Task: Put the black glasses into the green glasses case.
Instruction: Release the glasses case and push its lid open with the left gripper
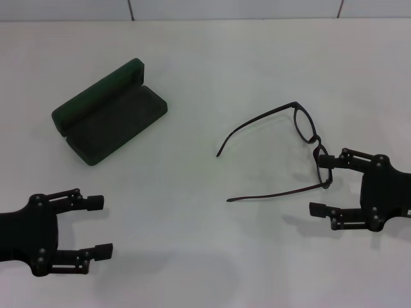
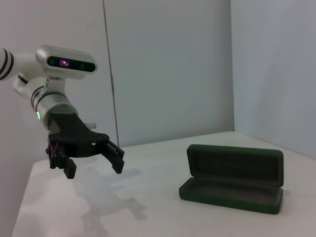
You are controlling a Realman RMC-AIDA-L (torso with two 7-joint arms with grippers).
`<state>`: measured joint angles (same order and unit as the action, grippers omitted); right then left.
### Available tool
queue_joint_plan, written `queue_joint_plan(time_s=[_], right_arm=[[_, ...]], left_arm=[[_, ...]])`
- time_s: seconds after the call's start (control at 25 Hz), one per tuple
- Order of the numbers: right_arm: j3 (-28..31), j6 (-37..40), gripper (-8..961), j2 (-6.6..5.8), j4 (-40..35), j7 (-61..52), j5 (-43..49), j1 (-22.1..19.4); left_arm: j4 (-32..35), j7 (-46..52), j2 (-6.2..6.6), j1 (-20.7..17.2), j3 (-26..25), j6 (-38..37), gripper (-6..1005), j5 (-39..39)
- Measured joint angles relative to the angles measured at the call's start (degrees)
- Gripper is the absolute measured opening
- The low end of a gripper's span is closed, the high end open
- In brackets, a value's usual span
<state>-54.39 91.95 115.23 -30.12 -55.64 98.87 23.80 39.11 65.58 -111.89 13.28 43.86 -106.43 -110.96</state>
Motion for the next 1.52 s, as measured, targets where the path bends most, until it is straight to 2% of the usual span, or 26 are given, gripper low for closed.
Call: queue_joint_plan(time_s=[0.6,0.64,0.68,0.88,1.2,1.32,1.52], right_arm=[[-0.33,-0.02,872,0.09,0.08,0.02,-0.08,0.1],[-0.31,-0.02,872,0.09,0.11,0.02,-0.08,0.1],[-0.3,-0.02,872,0.1,0.14,0.02,-0.08,0.1],[-0.42,0.3,873,0.15,0.22,-0.07,-0.14,0.1],[-0.39,2.49,873,0.18,0.02,-0.16,-0.17,-0.07],[-0.42,2.81,873,0.18,0.05,-0.17,-0.16,-0.22],[-0.45,2.95,872,0.18,0.41,-0.18,0.06,-0.11]], left_arm=[[-0.54,1.34,-0.2,0.05,-0.78,0.05,858,0.4],[-0.73,5.68,-0.72,0.49,-3.25,0.26,858,0.78],[-0.73,5.68,-0.72,0.49,-3.25,0.26,858,0.78],[-2.19,19.46,-1.69,3.48,-9.62,1.76,857,0.87],[-3.72,38.31,-1.77,6.9,-10.7,11.68,856,2.17],[-3.48,43.6,-1.53,8.71,-10.98,12.25,855,2.44],[0.71,49.6,0.51,11.98,-10.59,13.15,852,-0.02]])
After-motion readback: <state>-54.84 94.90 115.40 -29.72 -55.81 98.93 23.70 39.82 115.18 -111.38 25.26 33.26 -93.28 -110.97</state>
